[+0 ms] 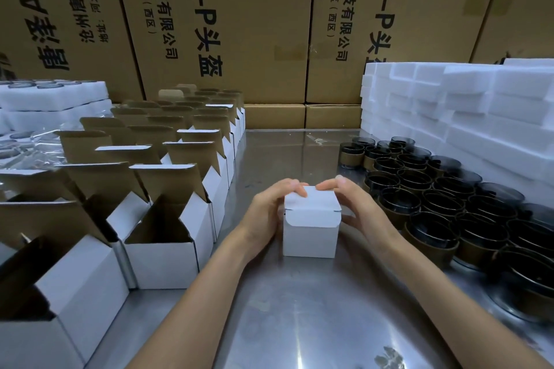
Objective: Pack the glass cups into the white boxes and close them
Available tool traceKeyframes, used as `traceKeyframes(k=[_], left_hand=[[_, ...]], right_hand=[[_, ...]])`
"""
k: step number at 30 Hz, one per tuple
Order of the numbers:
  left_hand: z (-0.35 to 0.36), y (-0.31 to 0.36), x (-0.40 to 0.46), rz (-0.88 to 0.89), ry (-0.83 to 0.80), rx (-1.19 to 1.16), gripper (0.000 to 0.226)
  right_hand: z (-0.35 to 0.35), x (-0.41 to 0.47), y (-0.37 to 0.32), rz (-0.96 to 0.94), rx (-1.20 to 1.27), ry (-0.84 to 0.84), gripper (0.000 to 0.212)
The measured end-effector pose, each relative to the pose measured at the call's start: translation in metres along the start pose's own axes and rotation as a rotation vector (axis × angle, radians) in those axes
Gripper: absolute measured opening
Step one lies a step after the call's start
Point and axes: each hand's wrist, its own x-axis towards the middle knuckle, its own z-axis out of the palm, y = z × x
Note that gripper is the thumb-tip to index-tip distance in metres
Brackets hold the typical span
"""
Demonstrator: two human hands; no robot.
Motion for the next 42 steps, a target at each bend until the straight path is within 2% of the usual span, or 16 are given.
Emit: traceKeyframes(k=[3, 5, 7, 11, 15, 19, 24, 29, 33, 39, 42], left_hand=[[0.001, -0.003, -0.002, 0.052, 0.022, 0.127, 0.025], [0.001, -0.004, -0.003, 0.063, 0.035, 0.148, 0.019], [0.002, -0.003, -0.005, 0.059, 0.034, 0.150, 0.014], [0.001, 0.002, -0.010, 0.038, -0.073, 0.068, 0.038], [-0.003, 0.003, -0.013, -0.018, -0.178, -0.044, 0.045], [-0.003, 0.002, -0.012, -0.007, -0.215, -0.102, 0.035], [-0.004, 0.002, -0.008, 0.033, -0.098, -0.135, 0.015], [-0.006, -0.001, -0.010, 0.022, -0.114, -0.131, 0.016], [-0.006, 0.001, -0.012, 0.041, -0.173, -0.047, 0.019], [-0.007, 0.002, -0.012, 0.040, -0.208, -0.046, 0.014], [-0.005, 0.005, -0.013, 0.003, -0.196, -0.018, 0.007]], right_hand=[[-0.003, -0.006, -0.002, -0.007, 0.025, -0.175, 0.047], [-0.003, -0.007, -0.002, -0.033, -0.047, -0.221, 0.049], [-0.001, -0.006, -0.002, -0.062, -0.092, -0.188, 0.049], [-0.002, -0.006, -0.002, -0.071, -0.005, -0.162, 0.043], [-0.001, -0.006, -0.004, -0.035, 0.085, -0.127, 0.032], [0.001, -0.007, -0.007, -0.038, 0.121, -0.090, 0.030], [0.003, -0.008, -0.008, -0.068, 0.095, -0.065, 0.041], [0.000, -0.007, -0.006, -0.017, 0.141, -0.107, 0.033], [0.001, -0.005, -0.006, 0.025, 0.151, -0.135, 0.044], [-0.002, -0.006, -0.003, 0.039, 0.164, -0.170, 0.037], [-0.002, -0.004, -0.001, 0.079, 0.193, -0.192, 0.041]])
